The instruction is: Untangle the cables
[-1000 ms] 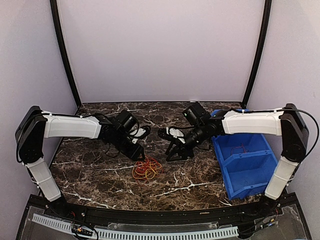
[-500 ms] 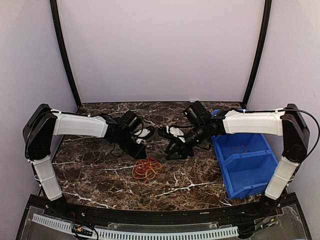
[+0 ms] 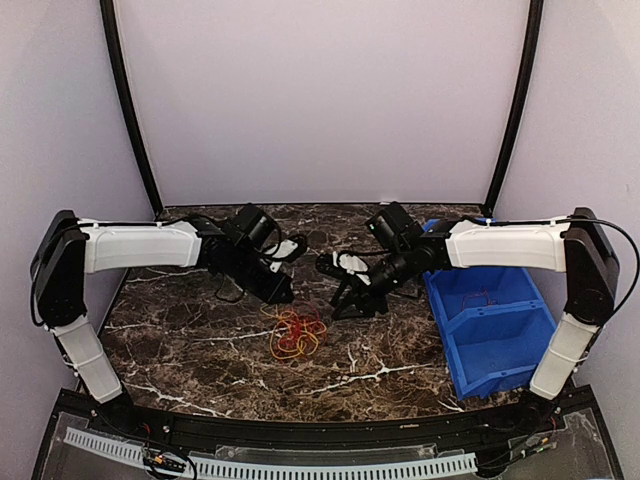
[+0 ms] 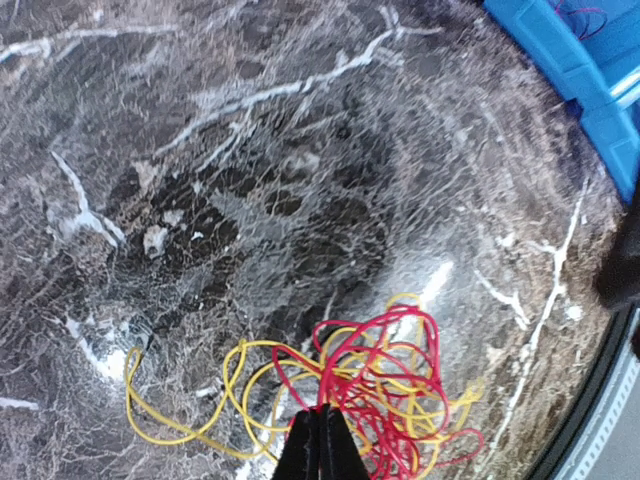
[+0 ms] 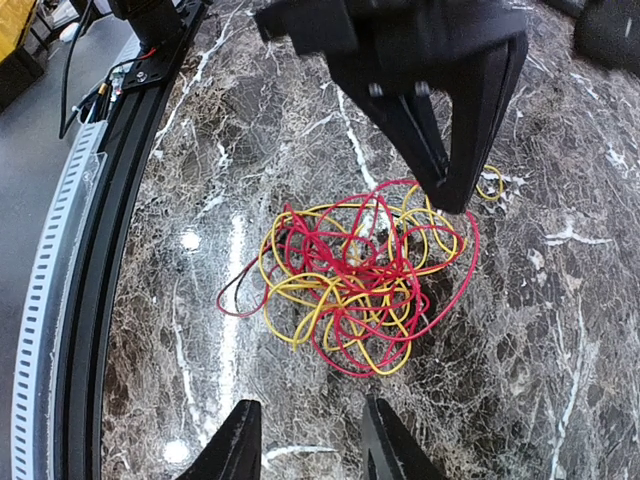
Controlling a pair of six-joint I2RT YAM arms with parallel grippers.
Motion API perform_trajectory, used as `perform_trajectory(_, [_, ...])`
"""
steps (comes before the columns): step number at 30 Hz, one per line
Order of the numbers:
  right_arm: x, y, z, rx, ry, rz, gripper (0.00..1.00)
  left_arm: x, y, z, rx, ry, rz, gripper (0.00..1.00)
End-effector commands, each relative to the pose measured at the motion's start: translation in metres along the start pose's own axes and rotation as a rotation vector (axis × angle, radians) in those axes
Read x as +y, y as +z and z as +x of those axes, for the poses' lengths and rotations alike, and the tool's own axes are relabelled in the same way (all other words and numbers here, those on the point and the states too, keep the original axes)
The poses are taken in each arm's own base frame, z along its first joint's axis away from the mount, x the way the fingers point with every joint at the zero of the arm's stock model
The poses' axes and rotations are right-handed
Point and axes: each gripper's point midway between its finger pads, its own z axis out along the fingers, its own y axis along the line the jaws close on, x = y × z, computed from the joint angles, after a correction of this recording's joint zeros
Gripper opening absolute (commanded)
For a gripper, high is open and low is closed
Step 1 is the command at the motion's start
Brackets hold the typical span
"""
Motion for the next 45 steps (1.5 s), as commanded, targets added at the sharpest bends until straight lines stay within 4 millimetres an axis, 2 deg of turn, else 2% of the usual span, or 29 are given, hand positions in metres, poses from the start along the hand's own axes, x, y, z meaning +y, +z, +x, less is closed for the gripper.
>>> perform_trajectory(1, [-0.011,-0.006,-0.011,-0.021,-0.007,0.067,0.37,-0.027,-0.054,-0.028,-0.145,0.012,0.078,0.00])
perform_trajectory(3, [-0.028,-0.015,-0.018,-0.039,0.022,0.170,0.42,-0.031,-0.062,-0.027,-0.167,0.000,0.093,0.00])
perform_trajectory(5, [-0.041,-0.032,-0.034,-0.095,0.019,0.251,0.50,-0.033,-0.068,-0.024,-0.185,-0.005,0.099,0.00])
perform_trajectory(7, [-0.041,-0.046,-0.052,-0.166,0.014,0.254,0.55,-0.033,-0.072,-0.021,-0.200,-0.011,0.100,0.00])
perform_trajectory(9, [-0.040,-0.050,-0.070,-0.226,0.028,0.233,0.59,-0.033,-0.076,-0.019,-0.215,-0.022,0.097,0.00])
perform_trajectory(12, [-0.042,-0.043,-0.088,-0.273,0.065,0.169,0.63,-0.030,-0.080,-0.015,-0.234,-0.036,0.083,0.00])
perform_trajectory(17, [-0.045,-0.005,-0.092,-0.267,0.077,0.110,0.64,-0.025,-0.084,-0.013,-0.290,-0.076,0.063,0.00])
perform_trajectory(18, [-0.046,0.000,-0.091,-0.270,0.094,0.101,0.64,-0.023,-0.081,-0.007,-0.285,-0.085,0.057,0.00])
perform_trajectory(19, [-0.047,0.005,-0.090,-0.273,0.109,0.096,0.64,-0.023,-0.084,-0.010,-0.313,-0.093,0.058,0.00])
perform_trajectory(21, [-0.051,0.014,-0.087,-0.269,0.131,0.097,0.63,-0.021,-0.082,-0.003,-0.318,-0.110,0.058,0.00])
perform_trajectory(25, [-0.061,0.028,-0.077,-0.253,0.150,0.112,0.61,-0.018,-0.083,0.000,-0.361,-0.138,0.055,0.00])
perform_trajectory(30, [-0.057,0.054,-0.065,-0.223,0.182,0.053,0.58,-0.020,-0.083,-0.002,-0.414,-0.171,0.086,0.00])
perform_trajectory(32, [-0.055,0.067,-0.059,-0.194,0.196,0.037,0.53,-0.022,-0.084,-0.005,-0.430,-0.173,0.098,0.00])
perform_trajectory(35, [-0.057,0.082,-0.049,-0.165,0.229,0.029,0.39,-0.024,-0.091,-0.010,-0.444,-0.171,0.103,0.00])
perform_trajectory(38, [-0.058,0.092,-0.038,-0.149,0.255,0.021,0.22,-0.029,-0.107,-0.014,-0.452,-0.160,0.110,0.00])
perform_trajectory(40, [-0.058,0.097,-0.030,-0.138,0.268,0.015,0.13,-0.034,-0.126,-0.020,-0.472,-0.146,0.112,0.00])
perform_trajectory(43, [-0.058,0.105,-0.015,-0.113,0.293,0.020,0.09,-0.037,-0.152,-0.022,-0.503,-0.146,0.096,0.00])
perform_trajectory(45, [-0.058,0.112,-0.003,-0.089,0.315,0.011,0.09,-0.038,-0.187,-0.027,-0.579,-0.147,0.070,0.00])
